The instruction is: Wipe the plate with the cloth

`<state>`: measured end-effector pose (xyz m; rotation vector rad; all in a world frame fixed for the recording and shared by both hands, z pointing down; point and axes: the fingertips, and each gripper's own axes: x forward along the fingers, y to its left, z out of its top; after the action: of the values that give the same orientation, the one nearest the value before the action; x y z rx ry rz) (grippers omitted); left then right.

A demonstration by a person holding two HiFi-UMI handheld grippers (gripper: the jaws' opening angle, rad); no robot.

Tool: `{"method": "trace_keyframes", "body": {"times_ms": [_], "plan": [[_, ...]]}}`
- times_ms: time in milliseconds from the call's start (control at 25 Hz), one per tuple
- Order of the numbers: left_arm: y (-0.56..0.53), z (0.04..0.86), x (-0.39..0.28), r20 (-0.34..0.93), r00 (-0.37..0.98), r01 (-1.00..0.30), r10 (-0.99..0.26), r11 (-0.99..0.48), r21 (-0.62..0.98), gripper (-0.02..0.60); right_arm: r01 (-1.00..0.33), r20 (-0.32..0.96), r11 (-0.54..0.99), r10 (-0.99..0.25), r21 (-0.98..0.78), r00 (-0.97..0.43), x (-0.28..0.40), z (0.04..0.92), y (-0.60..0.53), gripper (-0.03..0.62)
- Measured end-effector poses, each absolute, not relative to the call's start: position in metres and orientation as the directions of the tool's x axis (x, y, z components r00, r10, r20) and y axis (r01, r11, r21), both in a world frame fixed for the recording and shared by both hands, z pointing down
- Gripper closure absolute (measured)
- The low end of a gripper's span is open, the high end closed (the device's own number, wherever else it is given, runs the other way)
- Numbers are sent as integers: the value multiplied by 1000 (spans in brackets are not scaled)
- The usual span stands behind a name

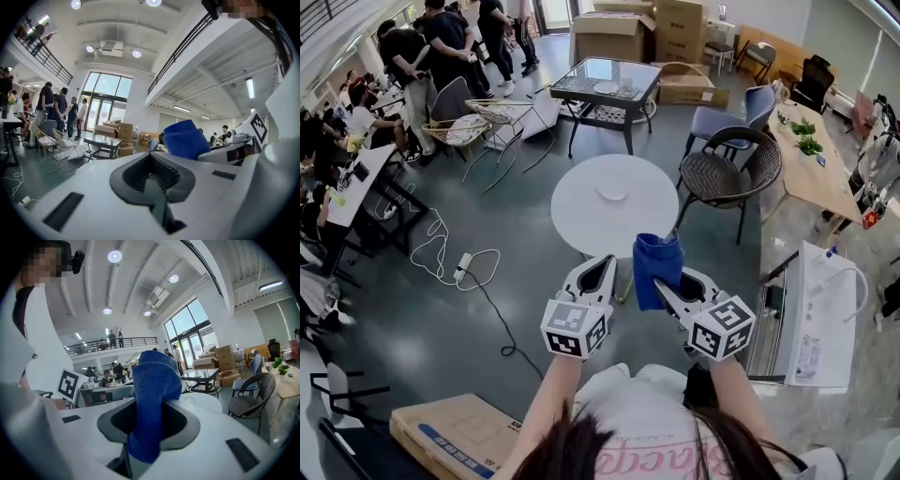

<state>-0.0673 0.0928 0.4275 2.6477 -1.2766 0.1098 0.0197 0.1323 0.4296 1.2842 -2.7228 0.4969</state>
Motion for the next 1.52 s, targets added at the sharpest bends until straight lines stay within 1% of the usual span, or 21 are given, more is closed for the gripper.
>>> {"method": "trace_keyframes", "body": {"times_ms": [360,880,1200,1520], "plan": [[39,440,-65,171,609,-793,-774,-588,161,575,-748,252,607,-705,-268,-663,24,445,77,461],[-107,458,-50,188,523,-847,-831,-483,220,575,-721,287,633,-661,-282,-693,56,458,-73,461],[-183,471,-49,230,440,-890,-868,-388,239,575,-670,301,682,-599,-294,-742,68,459,-161,461],[-226,501,-56,317,396,-908,-862,-315,278,574,-628,326,704,-539,-332,-776,63,477,-214,461]]}}
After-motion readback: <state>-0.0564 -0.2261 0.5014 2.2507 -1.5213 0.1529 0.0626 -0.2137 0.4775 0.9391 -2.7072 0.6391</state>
